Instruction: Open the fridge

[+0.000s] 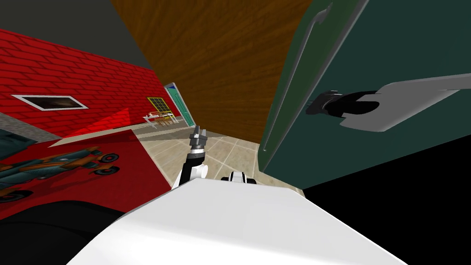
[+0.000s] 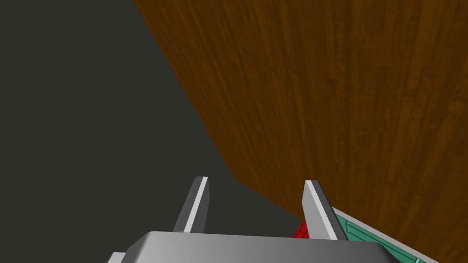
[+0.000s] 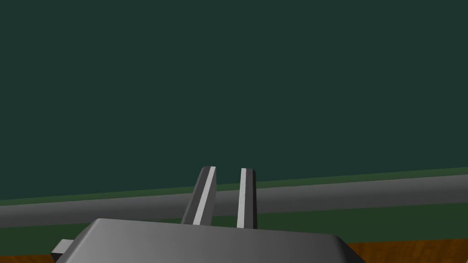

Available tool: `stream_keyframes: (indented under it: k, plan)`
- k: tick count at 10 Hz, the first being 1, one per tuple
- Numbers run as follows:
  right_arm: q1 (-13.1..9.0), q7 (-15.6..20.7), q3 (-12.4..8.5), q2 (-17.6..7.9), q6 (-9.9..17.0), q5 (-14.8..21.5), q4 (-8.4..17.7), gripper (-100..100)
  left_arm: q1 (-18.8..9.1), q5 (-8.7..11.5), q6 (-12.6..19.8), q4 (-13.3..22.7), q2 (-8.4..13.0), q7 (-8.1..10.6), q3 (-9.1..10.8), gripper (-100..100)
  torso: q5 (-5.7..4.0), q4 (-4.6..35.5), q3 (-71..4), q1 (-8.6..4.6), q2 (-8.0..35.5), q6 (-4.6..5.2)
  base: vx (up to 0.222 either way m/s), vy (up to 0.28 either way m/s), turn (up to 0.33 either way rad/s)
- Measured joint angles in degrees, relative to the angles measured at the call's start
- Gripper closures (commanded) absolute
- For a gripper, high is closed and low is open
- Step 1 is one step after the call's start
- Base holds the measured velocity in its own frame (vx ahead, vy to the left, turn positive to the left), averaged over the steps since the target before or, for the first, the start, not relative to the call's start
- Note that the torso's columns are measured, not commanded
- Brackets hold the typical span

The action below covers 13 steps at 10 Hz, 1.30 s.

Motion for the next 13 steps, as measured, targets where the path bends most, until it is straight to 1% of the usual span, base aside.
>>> stream_keyframes:
  k: [2, 3, 4, 5, 6, 7, 8, 9, 10, 11, 13]
  plan:
    - [-0.09, 0.63, -0.36, -1.65, 1.06, 0.33, 0.14, -100, -0.01, 0.00, 0.00, 0.00, 0.00, 0.00, 0.00, 0, -0.04, -0.14, -0.03, 0.12, -0.06, -0.10, 0.017, 0.022, 0.055]
    - [-0.89, 1.25, -1.12, -1.92, 1.97, 0.35, -0.24, -100, -0.01, 0.00, 0.00, 0.00, 0.00, 0.00, -0.01, 0, -0.44, -0.38, 0.11, -0.13, -0.04, 0.17, 0.031, 0.025, 0.069]
    - [-0.90, 1.53, -1.37, -3.06, 1.62, 0.38, 0.08, -100, -0.01, 0.00, 0.00, -0.01, -0.01, 0.00, -0.01, 0, -0.78, -0.35, 0.20, -0.77, 0.04, 0.66, 0.015, 0.068, 0.066]
    - [-0.46, 1.32, -1.23, -4.44, 1.05, 0.29, 0.18, -100, -0.01, 0.00, 0.00, -0.01, -0.01, 0.00, -0.01, 0, -0.89, -0.07, 0.31, -1.36, 0.27, 0.98, -0.009, 0.050, 0.019]
    - [-0.47, 1.22, -1.28, -4.63, 0.82, 0.24, -0.05, -100, 0.00, 0.00, 0.00, -0.01, -0.01, 0.00, -0.01, 0, -1.15, 0.03, 0.64, -1.86, 0.68, 1.32, -0.034, 0.046, 0.169]
    - [-0.43, 1.52, -1.15, -4.93, 0.43, -0.21, 0.62, -100, -0.02, 0.00, 0.00, 0.00, 0.00, 0.00, -0.01, 0, -1.30, 0.08, 0.80, -2.12, 0.91, 1.38, -0.032, 0.032, 0.117]
    - [-0.51, 2.03, -1.05, -4.67, 0.04, -0.30, 1.17, -100, -0.01, 0.00, 0.00, 0.00, 0.00, 0.00, 0.00, 0, -1.34, 0.12, 0.89, -2.19, 0.99, 1.54, -0.025, 0.015, 0.048]
    - [-0.24, 1.99, -0.94, -5.25, -0.33, -0.52, 1.91, -100, -0.01, 0.00, 0.00, 0.00, 0.00, 0.00, 0.00, 0, -1.30, 0.14, 0.86, -2.16, 0.97, 1.54, -0.024, 0.004, 0.071]
    - [-0.57, 2.72, -0.79, -4.81, -0.35, -1.00, 2.28, -100, -0.01, 0.00, 0.00, 0.00, 0.00, 0.00, 0.00, 0, -1.23, 0.14, 0.80, -2.05, 0.89, 1.47, -0.024, 0.001, 0.073]
    - [-0.06, 2.44, -0.65, -5.45, -0.49, -0.89, 3.01, -100, -0.01, 0.00, 0.00, 0.00, 0.00, 0.00, 0.00, 0, -1.15, 0.09, 0.67, -1.92, 0.74, 1.38, -0.028, 0.011, 0.072]
    - [-0.29, 3.89, -0.23, -5.32, -1.29, -2.22, 4.68, -100, -0.01, 0.00, 0.00, 0.00, 0.00, 0.00, 0.00, 0, -0.98, 0.14, 0.49, -1.79, 0.54, 1.29, -0.022, 0.014, 0.075]
